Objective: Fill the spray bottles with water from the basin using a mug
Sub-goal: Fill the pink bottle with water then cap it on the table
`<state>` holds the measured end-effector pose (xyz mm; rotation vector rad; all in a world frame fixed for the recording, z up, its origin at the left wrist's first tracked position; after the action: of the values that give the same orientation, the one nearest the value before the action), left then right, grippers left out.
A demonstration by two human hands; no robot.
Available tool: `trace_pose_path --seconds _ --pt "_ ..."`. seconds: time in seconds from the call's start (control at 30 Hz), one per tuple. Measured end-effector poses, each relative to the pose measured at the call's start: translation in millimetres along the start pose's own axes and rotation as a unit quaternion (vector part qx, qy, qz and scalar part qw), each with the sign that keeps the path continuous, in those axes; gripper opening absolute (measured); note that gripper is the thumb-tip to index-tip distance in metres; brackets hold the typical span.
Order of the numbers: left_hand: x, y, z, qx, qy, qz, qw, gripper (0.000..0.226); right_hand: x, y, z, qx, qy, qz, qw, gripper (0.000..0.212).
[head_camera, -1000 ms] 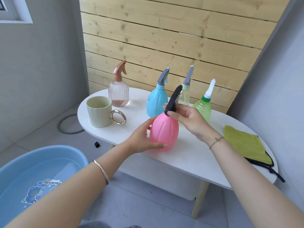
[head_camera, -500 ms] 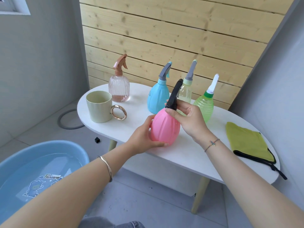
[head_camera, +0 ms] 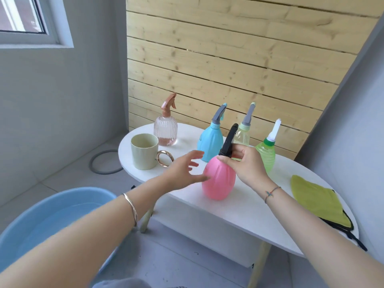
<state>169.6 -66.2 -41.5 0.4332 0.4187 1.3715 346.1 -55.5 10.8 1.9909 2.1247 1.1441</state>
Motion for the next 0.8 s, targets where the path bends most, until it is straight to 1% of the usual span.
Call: trace_pose_path --seconds 0.07,0.1,0.17,0.3,0.37,0.47,0.53,0.67,0.8 --pt "-0.6 37.6 18.6 0.004 -0.021 0.040 0.999 0.055 9.6 -1.0 -10.9 0.004 0.007 0.001 1.000 0.019" --pt "1.8 54.5 25.6 0.002 -0.024 0.058 0.998 0.048 15.4 -0.2 -16.5 0.008 0.009 0.006 1.000 0.020" --pt "9.0 89.8 34.7 0.008 -0.019 0.094 0.995 0.043 33.6 -0.8 -30.2 0.018 0.016 0.016 1.000 0.020" --pt "27.9 142.1 33.1 0.040 0.023 0.136 0.990 0.042 75.5 -12.0 -53.4 0.042 0.034 0.028 0.998 0.017" --pt "39.7 159.9 23.8 0.047 0.055 0.147 0.987 0.045 97.7 -22.7 -58.8 0.053 0.039 0.037 0.997 0.016" --pt "56.6 171.4 1.5 0.046 0.108 0.150 0.982 0.061 125.7 -44.2 -58.5 0.068 0.035 0.038 0.996 0.014" --pt "66.7 171.4 -15.4 0.034 0.139 0.142 0.980 0.067 141.2 -62.8 -53.2 0.058 0.030 0.027 0.997 0.013" --pt "88.4 164.4 -37.3 0.013 0.146 0.118 0.982 0.071 162.0 -97.0 -30.1 0.013 0.016 0.028 0.999 0.012" --pt "111.1 157.9 -48.3 0.009 0.157 0.076 0.985 0.082 171.5 -115.2 -3.4 -0.015 -0.012 0.030 0.999 0.011"
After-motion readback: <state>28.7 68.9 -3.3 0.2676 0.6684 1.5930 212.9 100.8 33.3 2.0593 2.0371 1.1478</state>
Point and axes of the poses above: each hand's wrist, its own x-axis towards the middle knuckle, its own y-axis out of the back of the hand, z = x × y, the point moved 5 cm from there along x, towards the middle knuckle, and after that the axes turned 10 degrees about y, right-handed, at the moved point
